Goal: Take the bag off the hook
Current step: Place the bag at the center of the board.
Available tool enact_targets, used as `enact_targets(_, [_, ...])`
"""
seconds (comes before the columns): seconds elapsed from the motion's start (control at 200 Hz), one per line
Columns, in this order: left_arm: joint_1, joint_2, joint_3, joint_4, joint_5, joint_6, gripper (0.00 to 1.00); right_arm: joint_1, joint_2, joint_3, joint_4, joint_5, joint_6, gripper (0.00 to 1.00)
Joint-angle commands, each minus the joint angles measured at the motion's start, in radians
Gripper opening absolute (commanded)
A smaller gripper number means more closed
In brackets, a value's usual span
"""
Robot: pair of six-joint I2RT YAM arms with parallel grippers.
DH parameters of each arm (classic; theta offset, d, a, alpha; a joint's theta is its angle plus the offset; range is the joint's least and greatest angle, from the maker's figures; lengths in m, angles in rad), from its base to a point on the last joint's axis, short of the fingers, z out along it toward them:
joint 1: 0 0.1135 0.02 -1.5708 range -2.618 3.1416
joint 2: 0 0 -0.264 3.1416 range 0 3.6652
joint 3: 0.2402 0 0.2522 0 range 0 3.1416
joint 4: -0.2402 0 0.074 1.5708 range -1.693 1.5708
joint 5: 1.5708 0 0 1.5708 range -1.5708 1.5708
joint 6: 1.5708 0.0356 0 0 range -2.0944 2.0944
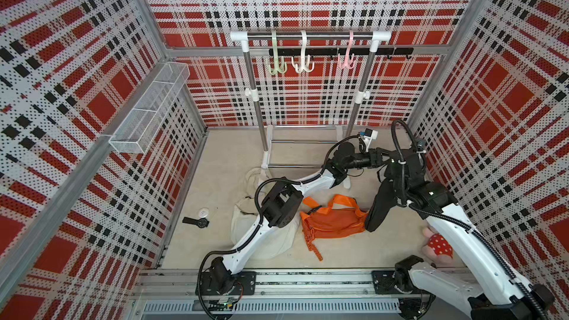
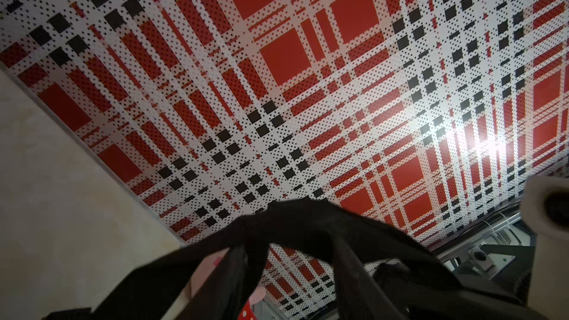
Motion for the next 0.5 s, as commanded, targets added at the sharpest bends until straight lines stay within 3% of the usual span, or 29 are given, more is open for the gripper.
enact_targets(0.0, [0.029,-0.105,-0.052,0.023,0.006,0.049,0.51,-0.039,-0.063,0.022,-0.069,0.047,-0.032,0.0])
enact_targets(0.251, [0.053,-0.211,-0.163,0.047,0.037,0.095,0.54,-0.082,-0.116,0.112,-0.195,0.127,-0.06,0.0])
enact_targets(0.496, [0.079,-0.337,-0.315,0.085,0.036,0.119,0.55,-0.083,-0.121,0.303,-0.316,0.2,-0.101,0.0])
